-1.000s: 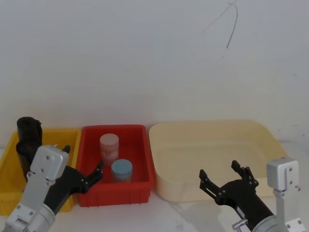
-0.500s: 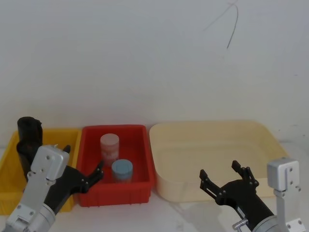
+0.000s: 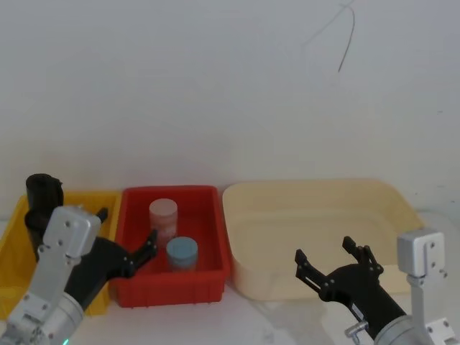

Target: Pick up the garbage bag with the one hand and transfer it to the other hand.

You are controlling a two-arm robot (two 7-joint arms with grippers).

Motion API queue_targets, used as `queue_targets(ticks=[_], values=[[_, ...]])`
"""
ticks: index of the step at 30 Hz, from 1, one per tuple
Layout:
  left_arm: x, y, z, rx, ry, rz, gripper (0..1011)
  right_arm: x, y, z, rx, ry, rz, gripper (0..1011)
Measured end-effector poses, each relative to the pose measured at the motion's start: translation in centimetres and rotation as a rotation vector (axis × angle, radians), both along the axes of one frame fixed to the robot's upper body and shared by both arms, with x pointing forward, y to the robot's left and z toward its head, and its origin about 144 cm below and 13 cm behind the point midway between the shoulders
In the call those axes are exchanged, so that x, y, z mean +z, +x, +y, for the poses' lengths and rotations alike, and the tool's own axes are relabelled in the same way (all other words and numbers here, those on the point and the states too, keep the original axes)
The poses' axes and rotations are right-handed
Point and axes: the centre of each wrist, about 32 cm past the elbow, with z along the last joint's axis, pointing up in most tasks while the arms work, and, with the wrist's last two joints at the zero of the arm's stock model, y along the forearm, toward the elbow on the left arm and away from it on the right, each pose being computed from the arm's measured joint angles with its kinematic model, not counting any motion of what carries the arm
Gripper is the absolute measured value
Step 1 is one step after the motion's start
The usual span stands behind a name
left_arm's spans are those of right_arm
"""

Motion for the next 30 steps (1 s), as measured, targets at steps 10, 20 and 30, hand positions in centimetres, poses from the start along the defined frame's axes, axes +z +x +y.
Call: queue_targets(ticks=[10,20,30], values=[[3.1,-0.9,1.2,-0.023,-0.042,-0.005,1000,1.6,0.8,1.1,0.042,0.011,0.004,1002],[5.2,-4.3,4.5,0.043,-0.059,0.015,1000,3.5,2.2,4.0,0.118,0.010,0.003,1001],[5.9,-8.2,8.2,0.142,-0.073,0.055,1000,5.1,3.8,7.0,0.167,-0.037,0.020,1001]])
